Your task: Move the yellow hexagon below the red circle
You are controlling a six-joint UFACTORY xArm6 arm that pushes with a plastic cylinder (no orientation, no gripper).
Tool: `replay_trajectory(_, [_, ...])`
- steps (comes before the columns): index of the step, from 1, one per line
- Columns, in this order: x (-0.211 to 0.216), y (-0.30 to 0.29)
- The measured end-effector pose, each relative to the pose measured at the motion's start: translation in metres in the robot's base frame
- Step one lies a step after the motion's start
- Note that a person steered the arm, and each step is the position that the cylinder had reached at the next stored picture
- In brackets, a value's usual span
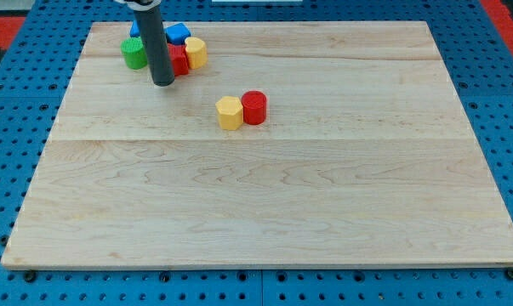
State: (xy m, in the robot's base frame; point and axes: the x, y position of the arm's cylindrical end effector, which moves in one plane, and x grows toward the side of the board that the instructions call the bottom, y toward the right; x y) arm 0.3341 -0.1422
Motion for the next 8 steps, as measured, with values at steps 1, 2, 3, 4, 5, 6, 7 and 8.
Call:
replay_trajectory(1, [0.000, 0.002])
replay_trajectory(2, [0.000, 0.019])
replay_trajectory(3, [-0.002, 0.080])
replay_trajectory(4, [-0.026, 0.139])
replay_trajectory(5, [-0.043, 0.156])
replay_trajectory(6, [-0.050, 0.157])
replay_trajectory(7, [-0.050, 0.157])
replay_trajectory(8, [-0.025, 0.154])
